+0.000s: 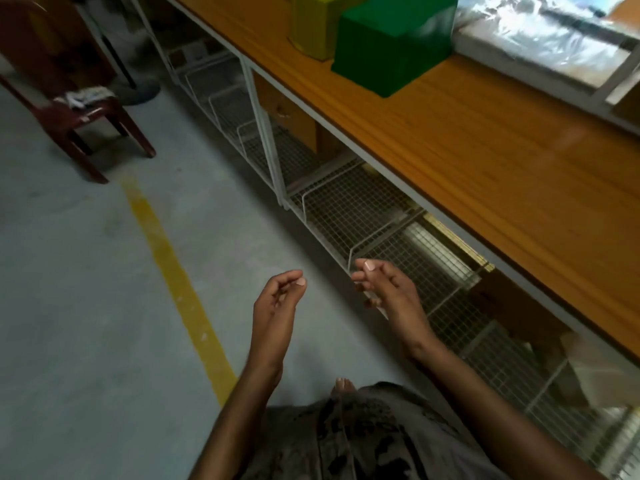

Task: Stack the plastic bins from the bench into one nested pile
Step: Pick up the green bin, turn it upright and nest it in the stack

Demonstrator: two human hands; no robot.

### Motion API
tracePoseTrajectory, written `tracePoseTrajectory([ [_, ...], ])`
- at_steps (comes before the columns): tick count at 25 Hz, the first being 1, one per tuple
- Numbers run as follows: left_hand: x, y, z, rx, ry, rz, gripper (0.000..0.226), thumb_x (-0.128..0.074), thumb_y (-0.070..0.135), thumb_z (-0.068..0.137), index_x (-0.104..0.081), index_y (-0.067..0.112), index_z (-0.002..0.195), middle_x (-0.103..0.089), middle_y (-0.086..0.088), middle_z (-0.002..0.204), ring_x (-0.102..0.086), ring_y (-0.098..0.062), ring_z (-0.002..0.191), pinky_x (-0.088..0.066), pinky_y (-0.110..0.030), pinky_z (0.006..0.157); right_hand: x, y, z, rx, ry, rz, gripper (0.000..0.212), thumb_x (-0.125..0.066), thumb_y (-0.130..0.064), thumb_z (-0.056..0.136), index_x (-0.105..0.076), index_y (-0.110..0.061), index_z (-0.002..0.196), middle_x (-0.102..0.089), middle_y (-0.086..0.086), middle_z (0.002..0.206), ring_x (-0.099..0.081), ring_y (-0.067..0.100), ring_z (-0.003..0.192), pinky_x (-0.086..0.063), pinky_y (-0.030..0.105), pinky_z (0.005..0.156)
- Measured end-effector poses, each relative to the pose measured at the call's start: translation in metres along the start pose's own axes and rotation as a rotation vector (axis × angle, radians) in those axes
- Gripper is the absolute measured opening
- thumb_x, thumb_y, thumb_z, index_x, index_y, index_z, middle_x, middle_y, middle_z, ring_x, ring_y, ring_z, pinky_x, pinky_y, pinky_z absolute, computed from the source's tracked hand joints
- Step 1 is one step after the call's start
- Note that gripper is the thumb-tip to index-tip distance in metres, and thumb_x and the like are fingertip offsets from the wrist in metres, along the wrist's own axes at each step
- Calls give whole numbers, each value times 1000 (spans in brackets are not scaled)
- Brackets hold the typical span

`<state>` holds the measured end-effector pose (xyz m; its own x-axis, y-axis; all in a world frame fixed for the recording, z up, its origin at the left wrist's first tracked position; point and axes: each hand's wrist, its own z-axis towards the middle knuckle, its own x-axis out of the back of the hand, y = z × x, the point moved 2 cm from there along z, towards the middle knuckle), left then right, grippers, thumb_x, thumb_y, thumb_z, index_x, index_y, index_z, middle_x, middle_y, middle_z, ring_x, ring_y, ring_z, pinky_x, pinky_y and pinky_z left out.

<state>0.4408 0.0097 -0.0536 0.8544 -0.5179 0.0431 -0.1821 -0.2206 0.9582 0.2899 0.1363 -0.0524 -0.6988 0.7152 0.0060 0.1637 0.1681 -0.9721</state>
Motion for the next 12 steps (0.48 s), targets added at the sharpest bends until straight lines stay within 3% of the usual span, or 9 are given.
tracePoseTrajectory([
  [5, 0, 42, 111, -129, 49, 92, 23, -70, 20, 96, -69, 26, 118, -72, 6, 111, -66, -6, 105, -55, -28, 92, -30, -40, 107, 93, 52, -45, 21, -57, -44, 101, -71, -32, 112, -73, -6, 106, -68, 8, 98, -54, 35, 87],
  [9, 7, 69, 209, -383, 52, 479, 34, -67, 27, 96, -61, 34, 129, -62, 16, 126, -55, -4, 121, -45, -26, 99, -67, -57, 189, 253, 189, -287, 32, -61, -45, 99, -62, -31, 128, -65, -17, 116, -63, 0, 107, -57, 29, 91],
  [12, 17, 88, 283, -496, -39, 599, 37, -66, 29, 97, -59, 33, 133, -60, 16, 128, -52, -6, 124, -43, -28, 103, -101, -70, 251, 327, 269, -428, 39, -61, -49, 97, -57, -34, 132, -61, -17, 120, -59, -3, 110, -56, 30, 91],
])
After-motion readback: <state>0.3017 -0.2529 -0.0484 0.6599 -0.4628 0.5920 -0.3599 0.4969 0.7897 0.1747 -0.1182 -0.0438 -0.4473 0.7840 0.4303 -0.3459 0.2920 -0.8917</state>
